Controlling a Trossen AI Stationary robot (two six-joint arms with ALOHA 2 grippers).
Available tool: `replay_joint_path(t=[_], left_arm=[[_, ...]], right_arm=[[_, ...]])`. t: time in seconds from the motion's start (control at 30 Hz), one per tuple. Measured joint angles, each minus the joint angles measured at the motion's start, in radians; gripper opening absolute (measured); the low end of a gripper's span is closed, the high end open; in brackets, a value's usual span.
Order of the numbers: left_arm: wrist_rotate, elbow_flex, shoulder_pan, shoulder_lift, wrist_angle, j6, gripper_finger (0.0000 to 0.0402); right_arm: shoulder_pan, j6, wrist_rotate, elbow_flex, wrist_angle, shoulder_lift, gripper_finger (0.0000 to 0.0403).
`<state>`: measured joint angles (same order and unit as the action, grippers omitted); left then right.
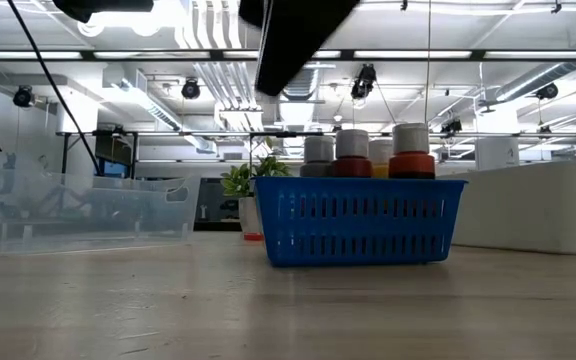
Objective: Pick & Place Paint Supplies
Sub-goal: Put the blue scissors in the transparent bin
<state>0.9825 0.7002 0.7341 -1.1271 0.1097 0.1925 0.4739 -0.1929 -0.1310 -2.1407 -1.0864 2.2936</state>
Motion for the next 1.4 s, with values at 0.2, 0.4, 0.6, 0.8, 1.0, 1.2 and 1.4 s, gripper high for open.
replay_joint_path(t=[0.2, 0.4, 0.6, 0.8, 1.0, 1.2, 1.4], left_arm=[[-0.005, 0.0, 0.0, 0.0, 0.0, -0.001, 0.0152], [-0.005, 0.0, 0.0, 0.0, 0.0, 0.0, 0.0152], [-0.005, 0.0, 0.0, 0.0, 0.0, 0.0, 0.0152], [-0.004, 0.0, 0.0, 0.0, 0.0, 0.0, 0.0152], [-0.004, -0.001, 0.0, 0.0, 0.0, 0.0, 0.0152], [-0.004, -0.001, 0.001, 0.0, 0.0, 0.0, 0.0152], [-0.008, -0.001, 0.001, 0.0, 0.0, 0.0, 0.0152]], right_arm=[[-0.018, 0.013, -0.004, 0.074, 0.096, 0.024, 0.0007], [-0.029, -0.015, -0.012, 0.11, 0.103, 0.017, 0.0007], [-0.043, -0.018, -0.029, 0.171, 0.14, 0.017, 0.0007], [-0.064, -0.014, -0.058, 0.212, 0.189, 0.017, 0.0007], [-0.071, -0.03, -0.114, 0.226, 0.197, 0.017, 0.0007], [-0.073, -0.028, -0.139, 0.215, 0.197, 0.017, 0.0007], [-0.062, -0.013, -0.129, 0.177, 0.195, 0.017, 0.0007]])
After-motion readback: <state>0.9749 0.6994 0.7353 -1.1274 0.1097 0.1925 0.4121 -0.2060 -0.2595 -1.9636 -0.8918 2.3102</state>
